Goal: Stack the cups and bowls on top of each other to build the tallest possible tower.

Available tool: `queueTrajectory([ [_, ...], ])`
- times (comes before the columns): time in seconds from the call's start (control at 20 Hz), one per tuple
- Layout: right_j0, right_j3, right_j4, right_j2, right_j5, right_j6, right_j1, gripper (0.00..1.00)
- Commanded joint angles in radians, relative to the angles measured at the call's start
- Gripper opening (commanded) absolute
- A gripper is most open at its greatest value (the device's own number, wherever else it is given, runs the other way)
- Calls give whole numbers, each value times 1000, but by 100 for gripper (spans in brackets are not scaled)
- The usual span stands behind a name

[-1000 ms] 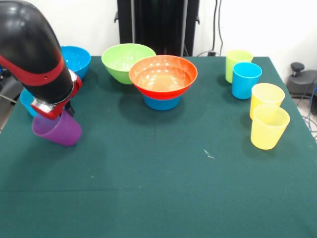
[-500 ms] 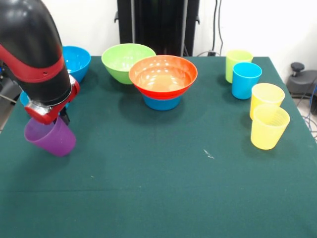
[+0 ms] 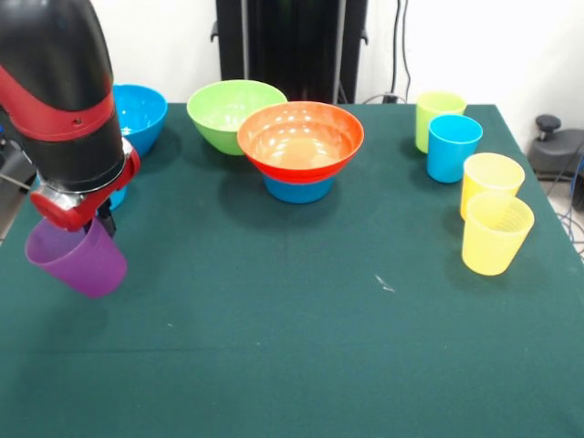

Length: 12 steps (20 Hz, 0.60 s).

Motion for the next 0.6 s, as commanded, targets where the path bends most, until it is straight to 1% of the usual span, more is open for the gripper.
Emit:
queueTrajectory([
  [0.05,62,-67,-55,-39,-91,81,-25,0],
  [0.15,67,-75,-58,-43,-94,74,-29,0],
  [0.35,88,-109,-88,-61,-100,67,-35,0],
  [0.45,103,-133,-113,-75,-117,68,-33,0],
  [0.6,123,-169,-155,-97,-170,81,-25,0],
])
